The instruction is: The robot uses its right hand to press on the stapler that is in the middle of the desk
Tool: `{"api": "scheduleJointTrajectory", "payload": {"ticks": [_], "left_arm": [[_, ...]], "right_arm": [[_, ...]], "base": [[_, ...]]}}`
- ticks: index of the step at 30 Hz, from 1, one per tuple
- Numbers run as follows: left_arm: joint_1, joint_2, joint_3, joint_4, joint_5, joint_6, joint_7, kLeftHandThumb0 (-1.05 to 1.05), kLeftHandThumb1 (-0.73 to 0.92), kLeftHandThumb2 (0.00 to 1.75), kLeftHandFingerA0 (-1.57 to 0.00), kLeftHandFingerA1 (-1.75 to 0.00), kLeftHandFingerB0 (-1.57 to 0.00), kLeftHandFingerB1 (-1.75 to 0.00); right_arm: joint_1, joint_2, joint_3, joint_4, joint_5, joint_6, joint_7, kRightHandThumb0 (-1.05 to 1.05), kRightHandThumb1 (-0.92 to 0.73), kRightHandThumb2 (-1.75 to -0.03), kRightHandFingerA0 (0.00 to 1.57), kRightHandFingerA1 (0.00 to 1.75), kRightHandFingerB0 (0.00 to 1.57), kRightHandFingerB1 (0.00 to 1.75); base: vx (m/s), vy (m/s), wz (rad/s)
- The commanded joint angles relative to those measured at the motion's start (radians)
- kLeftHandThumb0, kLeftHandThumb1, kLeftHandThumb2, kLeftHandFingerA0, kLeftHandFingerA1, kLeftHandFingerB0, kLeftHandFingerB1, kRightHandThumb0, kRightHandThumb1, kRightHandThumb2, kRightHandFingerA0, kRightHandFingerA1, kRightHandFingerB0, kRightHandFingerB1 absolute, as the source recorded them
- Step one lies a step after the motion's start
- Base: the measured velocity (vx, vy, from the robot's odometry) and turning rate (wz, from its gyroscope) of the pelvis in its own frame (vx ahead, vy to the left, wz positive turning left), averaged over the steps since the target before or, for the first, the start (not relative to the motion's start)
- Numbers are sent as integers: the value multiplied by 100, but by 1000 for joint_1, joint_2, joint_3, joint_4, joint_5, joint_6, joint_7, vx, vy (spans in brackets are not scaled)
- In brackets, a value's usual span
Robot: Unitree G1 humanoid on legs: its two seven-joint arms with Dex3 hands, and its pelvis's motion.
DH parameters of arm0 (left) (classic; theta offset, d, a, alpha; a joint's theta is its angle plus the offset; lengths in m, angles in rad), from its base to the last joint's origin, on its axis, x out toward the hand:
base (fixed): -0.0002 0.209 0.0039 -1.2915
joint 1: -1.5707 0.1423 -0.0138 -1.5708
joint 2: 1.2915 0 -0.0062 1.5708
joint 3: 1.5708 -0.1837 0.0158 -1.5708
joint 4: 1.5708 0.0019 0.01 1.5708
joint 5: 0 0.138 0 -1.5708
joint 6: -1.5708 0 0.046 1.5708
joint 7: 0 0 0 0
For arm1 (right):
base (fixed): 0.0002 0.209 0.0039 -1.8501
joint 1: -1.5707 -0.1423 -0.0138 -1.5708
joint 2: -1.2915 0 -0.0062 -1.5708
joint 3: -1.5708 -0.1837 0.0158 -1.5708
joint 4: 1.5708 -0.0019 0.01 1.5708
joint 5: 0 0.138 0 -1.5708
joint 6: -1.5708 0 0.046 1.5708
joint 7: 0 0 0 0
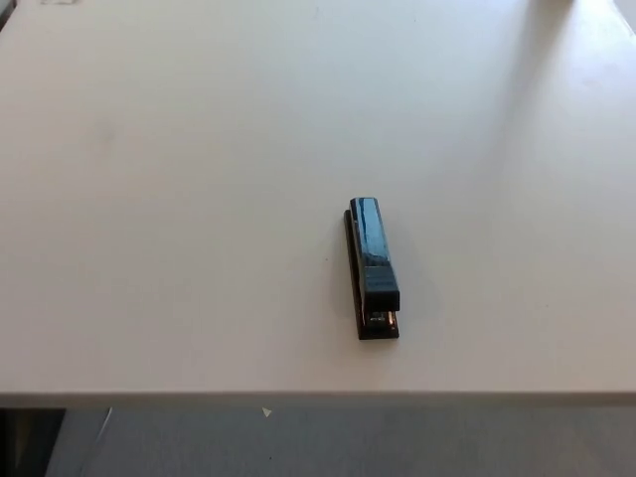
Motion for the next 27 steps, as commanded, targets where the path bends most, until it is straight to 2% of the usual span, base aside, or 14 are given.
{"api": "scheduleJointTrajectory", "payload": {"ticks": [1,10,11,12,15,16,17,18,19,20,22,23,24,27], "left_arm": [[-38,58,44,62,-37,-207,-52,-79,82,65,-23,-33,-22,-31],[-62,50,65,89,-34,-269,-77,-76,82,66,-31,-34,-29,-32],[-70,52,65,94,-33,-252,-77,-81,84,66,-23,-32,-25,-31],[-75,55,65,96,-32,-242,-73,-80,83,66,-19,-31,-22,-30],[-84,48,98,102,-72,-244,-113,-76,81,65,-17,-32,-21,-31],[-85,48,100,101,-70,-256,-111,-76,82,65,-20,-32,-23,-31],[-84,49,100,101,-67,-263,-109,-76,83,66,-18,-30,-21,-30],[-84,49,103,101,-69,-265,-113,-76,83,66,-18,-30,-21,-30],[-85,49,103,100,-65,-266,-105,-76,83,66,-18,-31,-20,-30],[-84,49,104,100,-60,-277,-98,-37,48,106,0,-48,0,-46],[-92,59,121,92,-75,-278,-107,-80,65,103,-3,-36,-13,-44],[-101,61,132,86,-86,-272,-122,-79,64,103,-1,-33,-8,-42],[-109,62,130,84,-81,-275,-114,-78,65,104,-1,-36,-9,-43],[-119,60,152,89,-102,-269,-138,-80,66,103,0,-38,-13,-44]], "right_arm": [[-37,-11,-80,66,74,-220,54,-77,-87,-66,32,33,25,29],[-48,-16,-104,93,65,-244,41,-80,-88,-67,33,33,24,28],[-58,-8,-167,94,133,-238,92,-84,-69,-98,23,44,15,40],[-58,-2,-208,90,170,-244,109,-82,-84,-65,27,35,20,30],[-57,-5,-284,82,216,-263,124,-78,-85,-66,27,37,17,30],[-63,-14,-315,82,239,-251,138,-78,-73,-95,22,45,13,41],[-65,-24,-329,83,242,-240,131,-79,-72,-98,22,46,12,41],[-66,-33,-340,84,242,-236,119,-79,-72,-98,22,46,12,41],[-66,-45,-356,83,250,-230,129,-77,-89,-67,28,36,17,29],[-64,-55,-402,78,286,-232,165,-78,-73,-94,20,45,12,41],[-68,-76,-421,79,285,-227,167,-78,-88,-67,28,38,16,29],[-67,-93,-449,78,304,-215,188,-78,-88,-66,29,38,16,29],[-67,-111,-460,77,306,-213,189,-79,-71,-98,23,47,11,40],[-69,-136,-517,70,347,-211,227,-75,-70,-97,24,49,10,41]], "base": [[0,0,0],[0,0,0],[0,0,0],[0,0,0],[0,0,0],[0,0,0],[0,0,0],[0,0,0],[0,0,0],[0,0,0],[0,0,0],[0,0,0],[0,0,0],[0,0,0]]}}
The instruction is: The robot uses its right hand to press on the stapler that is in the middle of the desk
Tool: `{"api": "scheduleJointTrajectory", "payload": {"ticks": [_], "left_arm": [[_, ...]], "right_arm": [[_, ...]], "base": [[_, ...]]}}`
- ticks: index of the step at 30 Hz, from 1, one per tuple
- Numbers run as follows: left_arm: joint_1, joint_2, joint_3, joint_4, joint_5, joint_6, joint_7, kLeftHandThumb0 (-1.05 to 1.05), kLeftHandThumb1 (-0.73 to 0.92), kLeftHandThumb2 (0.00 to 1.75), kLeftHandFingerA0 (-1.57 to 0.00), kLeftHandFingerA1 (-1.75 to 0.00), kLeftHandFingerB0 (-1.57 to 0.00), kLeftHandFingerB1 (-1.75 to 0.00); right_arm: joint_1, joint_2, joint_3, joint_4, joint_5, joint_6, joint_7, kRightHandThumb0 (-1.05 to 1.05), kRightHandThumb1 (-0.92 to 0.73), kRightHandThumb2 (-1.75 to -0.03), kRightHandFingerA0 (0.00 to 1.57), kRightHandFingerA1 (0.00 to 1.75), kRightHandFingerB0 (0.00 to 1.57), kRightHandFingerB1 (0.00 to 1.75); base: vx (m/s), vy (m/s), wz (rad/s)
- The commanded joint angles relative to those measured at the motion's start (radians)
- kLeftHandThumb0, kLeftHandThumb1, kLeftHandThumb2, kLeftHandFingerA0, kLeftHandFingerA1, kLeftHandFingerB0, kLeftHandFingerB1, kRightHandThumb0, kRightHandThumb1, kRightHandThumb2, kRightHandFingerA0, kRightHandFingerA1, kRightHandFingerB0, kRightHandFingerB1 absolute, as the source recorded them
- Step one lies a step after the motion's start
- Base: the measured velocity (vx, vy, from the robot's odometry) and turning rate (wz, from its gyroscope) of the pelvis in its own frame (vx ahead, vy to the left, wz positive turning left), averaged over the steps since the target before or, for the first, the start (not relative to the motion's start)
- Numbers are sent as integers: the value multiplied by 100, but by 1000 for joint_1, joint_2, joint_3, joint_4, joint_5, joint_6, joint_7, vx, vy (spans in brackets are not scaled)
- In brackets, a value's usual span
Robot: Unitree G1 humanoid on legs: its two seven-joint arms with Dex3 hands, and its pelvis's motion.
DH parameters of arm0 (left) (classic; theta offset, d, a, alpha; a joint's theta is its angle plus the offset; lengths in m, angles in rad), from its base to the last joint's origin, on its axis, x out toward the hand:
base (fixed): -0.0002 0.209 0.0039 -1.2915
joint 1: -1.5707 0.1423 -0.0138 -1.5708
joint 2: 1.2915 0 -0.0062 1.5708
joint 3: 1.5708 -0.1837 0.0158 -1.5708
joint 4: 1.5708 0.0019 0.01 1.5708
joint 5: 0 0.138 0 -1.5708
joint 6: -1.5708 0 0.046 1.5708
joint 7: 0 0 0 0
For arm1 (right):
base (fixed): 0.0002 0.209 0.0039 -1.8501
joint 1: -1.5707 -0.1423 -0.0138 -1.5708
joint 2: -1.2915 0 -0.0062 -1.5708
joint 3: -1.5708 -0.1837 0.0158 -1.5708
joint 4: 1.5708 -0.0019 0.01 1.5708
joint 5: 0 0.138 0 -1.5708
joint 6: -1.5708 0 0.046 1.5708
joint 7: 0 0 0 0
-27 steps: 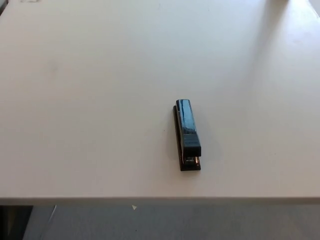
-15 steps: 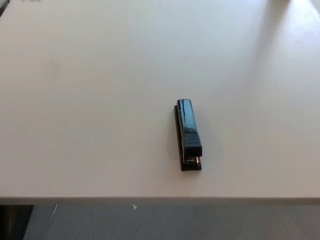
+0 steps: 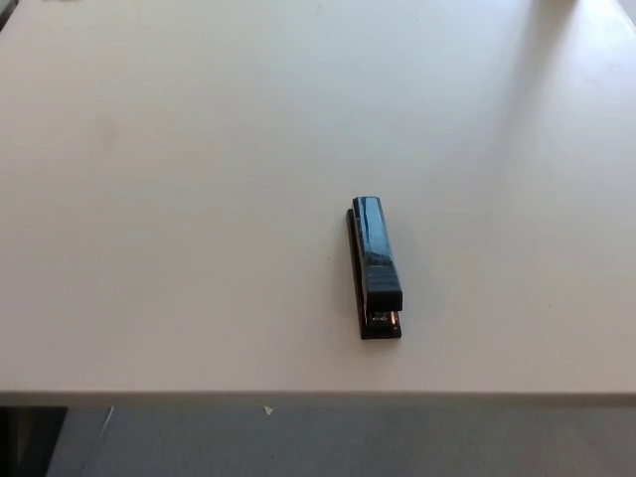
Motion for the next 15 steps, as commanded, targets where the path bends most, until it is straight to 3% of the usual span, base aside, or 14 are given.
{"api": "scheduleJointTrajectory", "payload": {"ticks": [1,2,4,5,7,8,9,10,11,12,15], "left_arm": [[-14,35,26,-4,-41,-34,-31,-79,84,66,-13,-28,-17,-29],[-13,40,20,-5,-30,-36,-19,-37,45,105,0,-49,0,-46],[-16,32,34,-13,-51,-40,-33,-38,43,103,0,-49,0,-46],[-16,34,31,-15,-48,-49,-37,-80,83,66,-12,-28,-18,-28],[-15,39,21,-21,-36,-58,-39,-81,84,65,-12,-28,-18,-29],[-14,41,23,-21,-38,-49,-36,-37,44,104,0,-49,0,-46],[-11,44,18,-23,-33,-43,-31,-37,45,105,0,-49,0,-46],[-8,47,15,-24,-31,-39,-36,-81,81,67,-12,-27,-18,-28],[-9,44,22,-20,-42,-35,-54,-80,66,103,0,-39,-14,-44],[-1,47,15,-21,-33,-37,-44,-38,44,105,0,-49,0,-46],[23,45,9,-17,-28,-42,-42,-37,46,105,0,-48,0,-46]], "right_arm": [[-7,-69,-94,-8,133,0,86,-72,-86,-67,32,41,15,29],[-4,-90,-103,-7,128,-9,77,-73,-73,-99,26,50,9,41],[-14,-113,-165,-10,183,-8,104,-74,-70,-96,29,51,13,42],[-16,-123,-177,-11,190,-3,111,-73,-87,-66,34,42,17,29],[-22,-147,-205,-18,209,4,122,-73,-85,-66,34,42,16,30],[-15,-166,-213,-37,209,-23,119,-74,-72,-100,27,51,10,42],[-18,-180,-240,-42,235,-16,127,-74,-70,-99,29,52,12,42],[-12,-194,-246,-56,233,-27,119,-74,-71,-100,29,52,12,42],[-5,-206,-265,-84,249,-40,137,-74,-72,-100,28,53,10,42],[9,-211,-274,-119,258,-44,144,-73,-91,-67,35,43,15,29],[42,-232,-298,-184,269,-49,139,-74,-91,-68,36,44,15,30]], "base": [[0,0,0],[0,0,0],[0,0,0],[0,0,0],[0,0,0],[0,0,0],[0,0,0],[0,0,0],[0,0,0],[0,0,0],[0,0,0]]}}
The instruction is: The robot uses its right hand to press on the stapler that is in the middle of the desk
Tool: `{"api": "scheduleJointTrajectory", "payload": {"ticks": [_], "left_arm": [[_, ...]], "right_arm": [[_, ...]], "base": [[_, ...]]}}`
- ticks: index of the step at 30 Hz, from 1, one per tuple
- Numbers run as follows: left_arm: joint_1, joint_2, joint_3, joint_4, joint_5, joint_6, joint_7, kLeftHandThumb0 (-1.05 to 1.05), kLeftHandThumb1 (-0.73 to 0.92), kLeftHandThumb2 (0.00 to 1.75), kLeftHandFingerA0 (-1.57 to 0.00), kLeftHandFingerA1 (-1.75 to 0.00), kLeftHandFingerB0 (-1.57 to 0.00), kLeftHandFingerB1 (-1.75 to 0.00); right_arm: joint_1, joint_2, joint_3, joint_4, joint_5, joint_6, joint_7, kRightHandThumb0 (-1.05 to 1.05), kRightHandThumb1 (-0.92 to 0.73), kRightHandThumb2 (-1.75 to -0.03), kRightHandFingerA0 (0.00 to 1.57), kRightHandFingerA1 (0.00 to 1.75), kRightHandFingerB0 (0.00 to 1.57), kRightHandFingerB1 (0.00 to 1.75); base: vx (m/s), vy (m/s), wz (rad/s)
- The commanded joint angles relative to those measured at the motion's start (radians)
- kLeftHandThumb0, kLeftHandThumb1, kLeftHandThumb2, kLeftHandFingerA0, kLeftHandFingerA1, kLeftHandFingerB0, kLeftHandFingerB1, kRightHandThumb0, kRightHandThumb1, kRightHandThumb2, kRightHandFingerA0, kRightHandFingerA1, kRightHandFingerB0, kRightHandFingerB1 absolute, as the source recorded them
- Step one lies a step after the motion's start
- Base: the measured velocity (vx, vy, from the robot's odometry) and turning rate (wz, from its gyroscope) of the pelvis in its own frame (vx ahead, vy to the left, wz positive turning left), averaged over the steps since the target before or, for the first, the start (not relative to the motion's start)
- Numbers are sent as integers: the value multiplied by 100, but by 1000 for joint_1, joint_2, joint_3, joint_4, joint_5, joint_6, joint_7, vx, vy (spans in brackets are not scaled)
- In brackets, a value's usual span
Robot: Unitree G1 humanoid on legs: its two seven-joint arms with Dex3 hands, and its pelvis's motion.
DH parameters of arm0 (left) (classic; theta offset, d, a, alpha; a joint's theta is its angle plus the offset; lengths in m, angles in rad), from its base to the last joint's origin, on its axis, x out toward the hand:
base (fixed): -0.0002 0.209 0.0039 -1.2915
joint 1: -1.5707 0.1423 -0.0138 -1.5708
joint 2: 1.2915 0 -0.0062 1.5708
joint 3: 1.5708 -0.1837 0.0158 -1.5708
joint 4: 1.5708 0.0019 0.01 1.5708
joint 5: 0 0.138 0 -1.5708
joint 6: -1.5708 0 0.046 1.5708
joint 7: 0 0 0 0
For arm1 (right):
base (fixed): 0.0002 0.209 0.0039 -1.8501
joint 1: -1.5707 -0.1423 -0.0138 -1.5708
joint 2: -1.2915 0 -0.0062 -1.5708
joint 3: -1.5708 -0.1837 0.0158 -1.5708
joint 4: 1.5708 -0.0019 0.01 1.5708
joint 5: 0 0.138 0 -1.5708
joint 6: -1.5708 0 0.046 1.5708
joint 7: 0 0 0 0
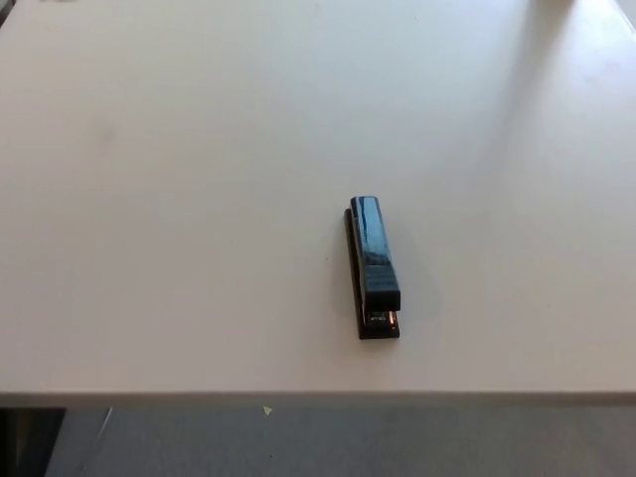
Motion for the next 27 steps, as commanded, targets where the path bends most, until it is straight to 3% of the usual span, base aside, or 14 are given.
{"api": "scheduleJointTrajectory", "payload": {"ticks": [1,5,6,7,8,9,10,11,12,13,18,24,27], "left_arm": [[39,20,-13,7,1,-30,-3,-37,45,105,0,-48,0,-46],[49,14,-11,2,-13,-43,-23,-37,46,105,0,-48,0,-46],[50,14,-8,2,-20,-26,-34,-80,83,66,-12,-27,-18,-28],[51,14,-7,1,-21,-25,-36,-80,83,66,-12,-27,-18,-28],[48,12,-1,3,-31,-26,-48,-80,65,102,0,-38,-14,-45],[32,11,0,3,-34,-22,-52,-80,65,102,0,-38,-14,-45],[20,9,5,3,-41,-16,-52,-38,44,104,0,-49,0,-46],[18,10,5,3,-40,-11,-48,-38,44,104,0,-49,0,-46],[14,12,2,3,-38,-2,-44,-79,63,101,0,-38,-17,-46],[11,13,-3,3,-29,-11,-31,-37,45,104,0,-49,0,-46],[-1,25,-23,-5,-12,-25,-21,-37,47,106,0,-49,0,-46],[-28,21,-22,-5,-25,-2,-33,-37,46,105,0,-49,0,-46],[-27,30,-37,-1,-3,-38,-24,-36,51,108,0,-48,0,-46]], "right_arm": [[32,-75,-53,-65,96,-28,38,-77,-91,-68,38,44,17,29],[21,-119,-67,-74,108,-14,29,-80,-89,-67,40,44,20,29],[19,-140,-76,-84,114,-13,21,-79,-90,-67,41,44,21,28],[19,-143,-76,-85,116,-12,20,-79,-90,-67,41,44,21,28],[16,-158,-79,-99,114,-19,9,-83,-71,-105,35,56,13,43],[8,-165,-80,-106,116,-20,-1,-83,-71,-105,35,56,13,43],[8,-170,-80,-132,116,-15,-12,-83,-72,-106,35,56,11,43],[8,-179,-82,-150,118,-10,-19,-82,-72,-106,34,56,10,43],[2,-198,-90,-178,124,-4,-31,-83,-72,-106,34,56,12,43],[-9,-211,-98,-202,127,0,-52,-83,-72,-106,36,56,13,43],[-55,-267,-139,-291,169,28,-42,-81,-72,-107,34,57,13,46],[-146,-348,-124,-497,105,35,-143,-90,-76,-110,41,56,12,44],[-228,-386,-82,-573,109,90,-133,-91,-74,-108,44,54,11,42]], "base": [[0,0,0],[0,0,0],[0,0,0],[0,0,0],[0,0,0],[0,0,0],[0,0,0],[0,0,0],[0,0,0],[0,0,0],[0,0,0],[0,0,0],[0,0,0]]}}
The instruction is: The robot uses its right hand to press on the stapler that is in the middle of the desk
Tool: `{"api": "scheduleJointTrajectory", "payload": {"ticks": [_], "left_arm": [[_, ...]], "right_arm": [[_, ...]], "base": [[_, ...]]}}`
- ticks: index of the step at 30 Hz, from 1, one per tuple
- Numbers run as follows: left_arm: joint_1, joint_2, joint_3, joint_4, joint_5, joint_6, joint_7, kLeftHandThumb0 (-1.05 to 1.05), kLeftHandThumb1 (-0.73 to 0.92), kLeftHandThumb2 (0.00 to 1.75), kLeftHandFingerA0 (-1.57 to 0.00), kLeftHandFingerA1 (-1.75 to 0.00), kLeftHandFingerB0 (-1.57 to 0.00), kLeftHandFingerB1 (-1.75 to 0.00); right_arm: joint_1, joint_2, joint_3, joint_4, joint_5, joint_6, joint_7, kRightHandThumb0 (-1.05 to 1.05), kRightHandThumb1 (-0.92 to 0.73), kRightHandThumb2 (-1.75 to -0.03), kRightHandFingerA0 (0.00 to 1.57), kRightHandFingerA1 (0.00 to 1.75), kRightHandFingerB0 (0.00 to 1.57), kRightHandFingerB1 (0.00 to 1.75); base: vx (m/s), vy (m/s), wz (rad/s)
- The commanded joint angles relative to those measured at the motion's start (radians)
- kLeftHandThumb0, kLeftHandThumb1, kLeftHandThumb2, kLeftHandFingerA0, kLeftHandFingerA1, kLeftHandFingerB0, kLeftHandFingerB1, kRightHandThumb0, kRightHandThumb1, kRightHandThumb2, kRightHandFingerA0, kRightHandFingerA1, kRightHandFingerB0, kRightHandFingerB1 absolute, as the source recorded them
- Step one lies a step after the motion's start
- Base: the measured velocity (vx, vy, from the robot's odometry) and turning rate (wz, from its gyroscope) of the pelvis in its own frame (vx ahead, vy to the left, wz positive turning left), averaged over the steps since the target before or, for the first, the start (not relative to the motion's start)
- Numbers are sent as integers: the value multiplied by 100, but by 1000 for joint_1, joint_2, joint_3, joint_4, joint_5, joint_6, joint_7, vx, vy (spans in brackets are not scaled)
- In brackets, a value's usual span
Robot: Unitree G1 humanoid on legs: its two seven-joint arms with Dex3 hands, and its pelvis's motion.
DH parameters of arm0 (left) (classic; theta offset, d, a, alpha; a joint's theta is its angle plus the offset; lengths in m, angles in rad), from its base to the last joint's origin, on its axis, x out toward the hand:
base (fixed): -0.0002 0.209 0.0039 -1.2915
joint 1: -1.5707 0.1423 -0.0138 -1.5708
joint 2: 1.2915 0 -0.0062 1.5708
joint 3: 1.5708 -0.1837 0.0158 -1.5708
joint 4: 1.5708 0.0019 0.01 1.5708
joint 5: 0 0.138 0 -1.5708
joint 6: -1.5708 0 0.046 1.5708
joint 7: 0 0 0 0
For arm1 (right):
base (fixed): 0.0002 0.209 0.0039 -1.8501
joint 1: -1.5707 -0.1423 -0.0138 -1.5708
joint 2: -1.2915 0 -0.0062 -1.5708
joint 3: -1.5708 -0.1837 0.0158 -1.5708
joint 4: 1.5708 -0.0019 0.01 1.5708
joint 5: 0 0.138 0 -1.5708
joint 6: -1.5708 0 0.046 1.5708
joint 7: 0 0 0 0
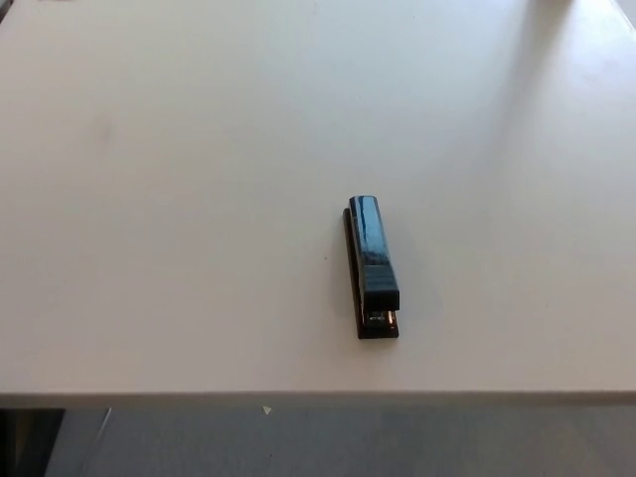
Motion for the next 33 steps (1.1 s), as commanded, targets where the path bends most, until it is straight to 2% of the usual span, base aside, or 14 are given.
{"api": "scheduleJointTrajectory", "payload": {"ticks": [1,3,4,6,13,14,15,19,21,23,26,27,28,33], "left_arm": [[3,30,-22,-5,18,-34,8,-35,55,110,0,-48,0,-46],[4,33,-33,-15,23,-33,7,-34,56,111,0,-49,0,-46],[2,33,-36,-19,21,-35,6,-34,58,112,0,-49,0,-46],[-1,31,-37,-24,13,-33,3,-34,57,111,0,-49,0,-46],[-28,25,-53,-17,23,-18,33,-35,54,110,-1,-48,0,-46],[-33,24,-55,-16,21,-18,33,-70,88,66,-20,-31,-20,-28],[-35,26,-59,-16,24,-20,34,-71,88,67,-18,-30,-19,-28],[-42,26,-72,-21,29,-5,40,-72,89,67,-20,-31,-19,-28],[-45,26,-84,-21,38,-12,47,-70,90,68,-20,-31,-18,-27],[-51,20,-86,-19,32,-6,44,-73,88,67,-20,-32,-19,-28],[-59,23,-98,-15,41,7,50,-77,88,67,-20,-32,-19,-27],[-67,23,-101,-8,44,11,58,-36,49,108,-2,-48,0,-46],[-65,22,-107,-11,47,3,61,-76,91,68,-21,-33,-19,-28],[-73,28,-123,-7,55,-6,59,-76,91,68,-20,-32,-20,-28]], "right_arm": [[-118,-78,58,-143,7,117,-49,-90,-73,-108,46,55,10,40],[-160,-86,90,-194,9,155,-54,-89,-72,-106,51,55,10,41],[-175,-87,99,-217,10,173,-56,-75,-76,-64,79,43,27,31],[-242,-91,141,-251,21,198,-45,-75,-84,-67,73,45,14,26],[-498,-41,363,-405,-85,289,-164,-50,-84,-65,145,62,38,37],[-544,-25,409,-405,-108,285,-165,-46,-86,-65,157,78,38,37],[-596,-4,470,-419,-149,299,-181,-37,-87,-68,157,106,37,40],[-708,83,609,-434,-176,309,-158,-8,-55,-113,143,123,55,67],[-739,121,676,-421,-237,281,-158,-13,-70,-76,142,95,100,63],[-785,195,763,-449,-285,330,-198,-13,-66,-82,129,118,96,105],[-852,322,861,-519,-317,459,-280,-15,-71,-75,125,125,84,117],[-879,378,895,-537,-309,514,-303,-16,-73,-73,120,132,85,115],[-888,412,926,-524,-335,505,-302,-16,-74,-72,123,124,80,124],[-951,574,989,-350,-369,464,-341,-14,-78,-67,119,125,74,123]], "base": [[0,0,0],[0,0,0],[0,0,0],[0,0,0],[0,0,0],[0,0,0],[0,0,0],[0,0,0],[0,0,0],[0,0,0],[0,0,0],[0,0,0],[0,0,0],[0,0,0]]}}
